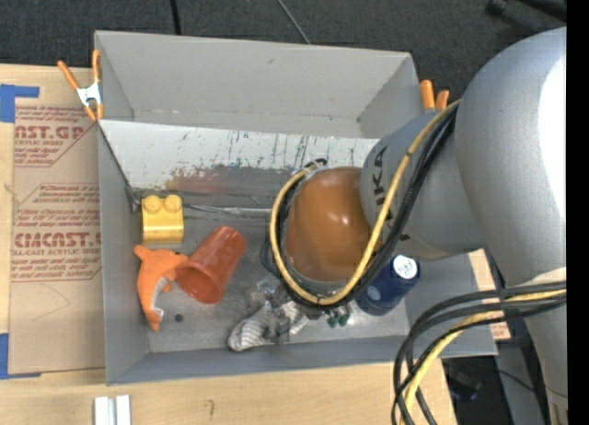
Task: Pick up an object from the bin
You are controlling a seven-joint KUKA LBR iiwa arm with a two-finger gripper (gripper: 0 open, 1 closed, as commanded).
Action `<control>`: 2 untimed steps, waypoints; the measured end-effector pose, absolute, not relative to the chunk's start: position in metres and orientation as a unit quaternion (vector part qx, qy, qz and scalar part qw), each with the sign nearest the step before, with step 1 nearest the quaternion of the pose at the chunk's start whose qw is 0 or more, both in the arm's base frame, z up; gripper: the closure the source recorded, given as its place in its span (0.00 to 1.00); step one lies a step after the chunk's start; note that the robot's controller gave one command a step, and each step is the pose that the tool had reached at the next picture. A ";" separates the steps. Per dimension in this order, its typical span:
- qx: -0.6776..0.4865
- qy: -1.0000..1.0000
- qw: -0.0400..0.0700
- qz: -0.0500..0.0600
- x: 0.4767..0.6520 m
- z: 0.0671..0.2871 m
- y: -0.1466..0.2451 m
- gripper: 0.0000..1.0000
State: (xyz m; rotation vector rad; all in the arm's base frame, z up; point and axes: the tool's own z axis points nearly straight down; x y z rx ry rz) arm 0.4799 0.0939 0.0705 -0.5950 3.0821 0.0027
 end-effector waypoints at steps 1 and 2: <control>-0.189 0.982 0.001 0.001 0.479 0.073 0.094 1.00; -0.189 0.982 -0.002 0.000 0.478 0.083 0.094 1.00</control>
Offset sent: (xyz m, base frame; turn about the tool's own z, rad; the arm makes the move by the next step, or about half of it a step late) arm -0.0002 0.0000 0.0431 0.0000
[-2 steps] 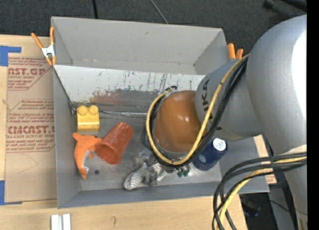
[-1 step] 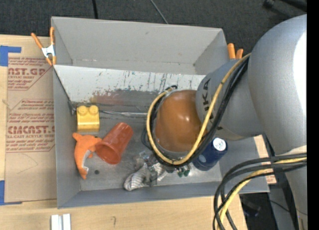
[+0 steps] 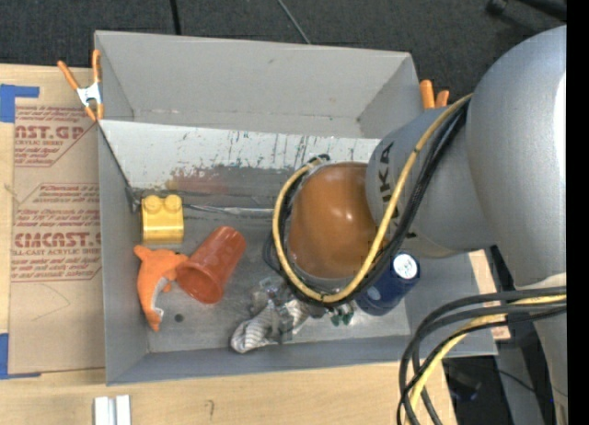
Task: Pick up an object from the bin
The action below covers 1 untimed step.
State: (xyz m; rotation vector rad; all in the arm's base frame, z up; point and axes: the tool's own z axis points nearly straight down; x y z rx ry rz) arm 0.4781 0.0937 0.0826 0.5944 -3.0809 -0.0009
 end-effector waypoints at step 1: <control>0.189 -0.982 0.001 0.000 0.479 0.102 0.094 1.00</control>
Offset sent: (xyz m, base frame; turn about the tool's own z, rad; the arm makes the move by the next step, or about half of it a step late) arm 0.0000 -0.0001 0.0122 0.0000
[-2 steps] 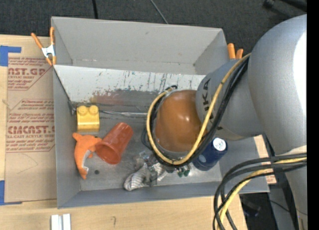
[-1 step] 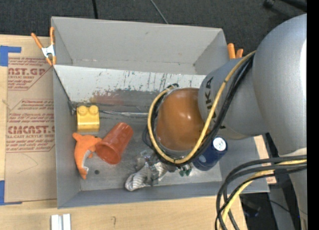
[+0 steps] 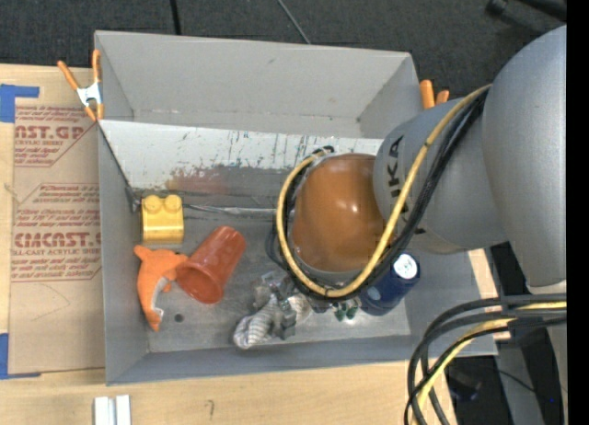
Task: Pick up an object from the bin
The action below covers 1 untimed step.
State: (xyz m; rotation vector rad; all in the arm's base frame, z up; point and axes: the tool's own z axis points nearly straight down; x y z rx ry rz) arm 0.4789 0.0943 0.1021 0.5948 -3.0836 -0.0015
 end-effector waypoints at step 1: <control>0.189 -0.982 0.000 -0.001 0.479 0.100 0.094 1.00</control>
Offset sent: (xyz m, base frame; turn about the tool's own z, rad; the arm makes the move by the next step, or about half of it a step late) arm 0.0001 0.0001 0.0551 0.0000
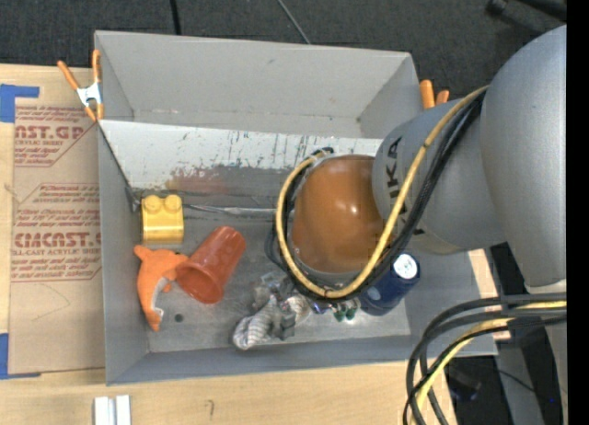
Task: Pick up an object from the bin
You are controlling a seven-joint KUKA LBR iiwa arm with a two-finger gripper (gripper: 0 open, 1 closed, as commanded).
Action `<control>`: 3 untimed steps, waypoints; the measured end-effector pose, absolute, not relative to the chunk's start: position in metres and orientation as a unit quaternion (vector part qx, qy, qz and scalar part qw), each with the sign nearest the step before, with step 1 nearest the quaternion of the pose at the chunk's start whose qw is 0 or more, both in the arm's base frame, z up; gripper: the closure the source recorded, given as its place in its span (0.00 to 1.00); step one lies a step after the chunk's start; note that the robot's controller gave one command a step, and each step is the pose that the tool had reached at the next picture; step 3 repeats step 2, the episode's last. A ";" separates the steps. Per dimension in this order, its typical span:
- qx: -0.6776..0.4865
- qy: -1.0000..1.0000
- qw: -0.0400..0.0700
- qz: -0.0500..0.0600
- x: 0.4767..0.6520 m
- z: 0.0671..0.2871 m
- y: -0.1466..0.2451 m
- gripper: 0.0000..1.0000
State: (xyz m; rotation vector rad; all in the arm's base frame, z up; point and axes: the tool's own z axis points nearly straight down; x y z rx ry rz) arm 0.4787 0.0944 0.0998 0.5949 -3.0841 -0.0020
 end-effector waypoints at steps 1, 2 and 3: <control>0.189 -0.982 0.002 -0.001 0.478 0.102 0.094 1.00; 0.189 -0.982 -0.001 0.000 0.479 0.144 0.095 1.00; 0.189 -0.982 -0.001 0.000 0.479 0.144 0.095 1.00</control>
Offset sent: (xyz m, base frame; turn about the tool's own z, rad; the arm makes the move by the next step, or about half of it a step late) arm 0.0002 -0.0001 0.0149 0.0000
